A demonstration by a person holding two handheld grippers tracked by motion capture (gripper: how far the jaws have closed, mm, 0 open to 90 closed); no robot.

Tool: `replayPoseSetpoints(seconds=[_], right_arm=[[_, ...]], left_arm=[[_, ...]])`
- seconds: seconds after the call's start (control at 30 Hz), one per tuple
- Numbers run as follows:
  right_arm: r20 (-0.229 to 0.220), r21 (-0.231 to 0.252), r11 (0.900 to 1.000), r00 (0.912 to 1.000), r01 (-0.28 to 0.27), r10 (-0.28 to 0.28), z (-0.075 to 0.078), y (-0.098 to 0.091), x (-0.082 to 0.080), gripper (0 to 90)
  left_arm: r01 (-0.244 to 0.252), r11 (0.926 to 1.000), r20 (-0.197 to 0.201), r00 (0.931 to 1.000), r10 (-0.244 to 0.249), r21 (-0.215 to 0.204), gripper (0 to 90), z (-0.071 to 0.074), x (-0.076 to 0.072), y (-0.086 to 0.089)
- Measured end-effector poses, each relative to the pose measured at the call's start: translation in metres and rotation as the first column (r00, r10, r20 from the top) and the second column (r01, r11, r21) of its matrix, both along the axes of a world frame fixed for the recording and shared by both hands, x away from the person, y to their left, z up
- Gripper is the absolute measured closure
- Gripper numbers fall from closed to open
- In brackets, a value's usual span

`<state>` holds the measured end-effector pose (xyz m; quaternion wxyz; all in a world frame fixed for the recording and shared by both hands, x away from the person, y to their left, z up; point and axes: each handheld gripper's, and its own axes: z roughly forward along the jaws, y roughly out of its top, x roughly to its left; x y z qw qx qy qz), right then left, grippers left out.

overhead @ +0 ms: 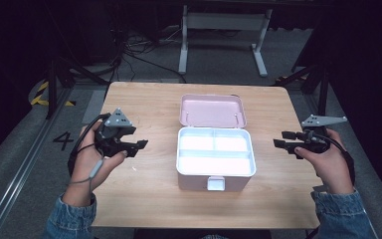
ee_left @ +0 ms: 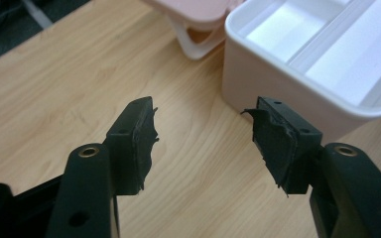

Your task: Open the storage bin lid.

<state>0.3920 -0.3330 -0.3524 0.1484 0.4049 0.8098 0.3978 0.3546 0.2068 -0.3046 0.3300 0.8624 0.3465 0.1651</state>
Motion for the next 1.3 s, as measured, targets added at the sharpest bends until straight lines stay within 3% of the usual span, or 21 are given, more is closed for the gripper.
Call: replayPoseSetpoints(seconds=[0.1, 0.23, 0.4, 0.87, 1.1, 1.23, 1.3], right_arm=[[-0.014, -0.01, 0.9999, 0.9999, 0.006, -0.006, -0.003, -0.001, 0.0, 48.8], [-0.046, -0.031, 0.9995, 0.9989, 0.01, -0.012, -0.008, -0.003, 0.002, 50.0], [-0.071, -0.056, 0.9983, 0.9974, 0.011, -0.015, -0.013, -0.007, 0.004, 49.9], [-0.143, -0.106, 0.9942, 0.9892, 0.018, -0.033, -0.029, -0.013, 0.006, 48.5], [-0.198, -0.129, 0.991, 0.9784, 0.036, -0.061, -0.041, -0.018, 0.011, 48.8], [-0.226, -0.156, 0.9868, 0.9712, 0.042, -0.077, -0.048, -0.02, 0.013, 48.9], [-0.239, -0.158, 0.9866, 0.9679, 0.041, -0.079, -0.051, -0.021, 0.014, 48.7]], left_arm=[[-0.032, 0.9995, -0.031, 0.999, 0.031, -0.007, 41.8, -0.009, -0.001, 0.008], [-0.071, 0.9969, -0.061, 0.9955, 0.073, 0.033, 41.3, -0.016, -0.002, 0.013], [-0.073, 0.9934, -0.142, 0.9862, 0.085, 0.088, 39.3, -0.029, -0.001, 0.018], [-0.106, 0.9734, -0.235, 0.9598, 0.154, 0.203, 34.2, -0.067, 0.01, 0.024], [-0.127, 0.9593, -0.286, 0.9372, 0.199, 0.252, 32.3, -0.082, 0.017, 0.034], [-0.136, 0.9507, -0.338, 0.9126, 0.23, 0.279, 32.2, -0.087, 0.019, 0.035], [-0.134, 0.9512, -0.347, 0.9092, 0.229, 0.278, 31.9, -0.087, 0.019, 0.036]])
